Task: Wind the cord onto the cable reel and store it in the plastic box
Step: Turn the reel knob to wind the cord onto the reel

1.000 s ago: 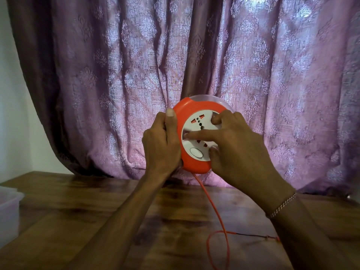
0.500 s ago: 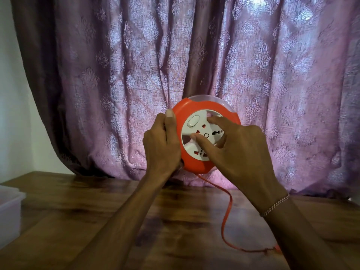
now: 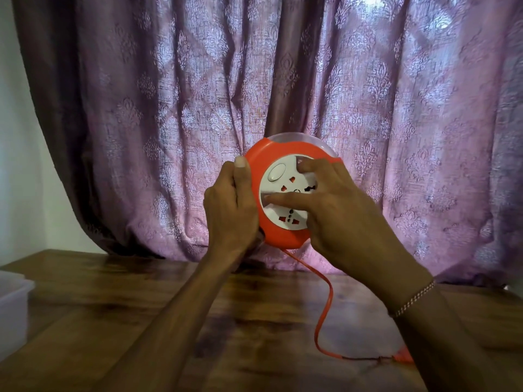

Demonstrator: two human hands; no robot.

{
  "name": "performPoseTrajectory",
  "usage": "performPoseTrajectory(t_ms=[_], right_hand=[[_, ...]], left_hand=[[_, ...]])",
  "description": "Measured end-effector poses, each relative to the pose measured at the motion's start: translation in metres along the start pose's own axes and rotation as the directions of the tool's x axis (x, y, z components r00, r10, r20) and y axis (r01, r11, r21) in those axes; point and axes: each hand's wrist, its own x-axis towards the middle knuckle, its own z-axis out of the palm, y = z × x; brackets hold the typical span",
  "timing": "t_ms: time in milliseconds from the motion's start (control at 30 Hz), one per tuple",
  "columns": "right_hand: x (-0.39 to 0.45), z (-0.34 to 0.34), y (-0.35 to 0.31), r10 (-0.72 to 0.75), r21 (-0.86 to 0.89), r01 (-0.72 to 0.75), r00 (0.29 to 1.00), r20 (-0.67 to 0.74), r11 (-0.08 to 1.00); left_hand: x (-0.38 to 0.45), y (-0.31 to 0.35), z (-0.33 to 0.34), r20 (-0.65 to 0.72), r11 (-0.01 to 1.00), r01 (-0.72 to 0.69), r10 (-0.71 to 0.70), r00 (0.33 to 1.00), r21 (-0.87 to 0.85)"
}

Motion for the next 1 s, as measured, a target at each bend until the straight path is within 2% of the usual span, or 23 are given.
performPoseTrajectory(t_ms=[167,267,400,500,700,833,933,1000], right_hand=[[-0.002,0.005,-0.003,0.007,-0.044,-0.015,0.983,-0.186,0.999],[-0.003,0.010,-0.005,0.094,0.027,-0.090,0.963,-0.254,0.996],[-0.001,0.016,-0.010,0.256,0.146,-0.218,0.901,-0.350,0.965],[0.002,0.017,-0.009,0.312,0.208,-0.247,0.870,-0.382,0.946],[0.003,0.017,-0.002,0.162,0.068,-0.147,0.869,-0.468,0.987],[0.003,0.013,0.005,-0.057,-0.019,0.055,0.839,-0.541,0.998],[0.004,0.009,0.011,-0.183,0.008,0.203,0.898,-0.400,0.979],[0.002,0.007,0.012,-0.183,0.023,0.196,0.946,-0.269,0.980]], left_hand=[[0.000,0.002,0.000,-0.010,0.999,-0.036,0.036,0.999,0.018],[-0.001,0.001,0.001,-0.015,0.999,-0.039,0.040,0.999,0.036],[0.000,0.001,0.001,-0.018,0.999,-0.015,0.016,1.000,0.047],[0.000,0.001,0.002,-0.021,1.000,0.001,0.000,1.000,0.029],[0.001,0.000,0.002,-0.020,1.000,0.024,-0.024,1.000,0.003],[0.003,0.000,0.001,-0.018,1.000,-0.001,0.001,1.000,0.003],[0.003,-0.003,0.001,-0.017,0.999,-0.015,0.016,1.000,0.031],[0.003,-0.004,0.002,-0.016,0.999,-0.016,0.016,1.000,0.039]])
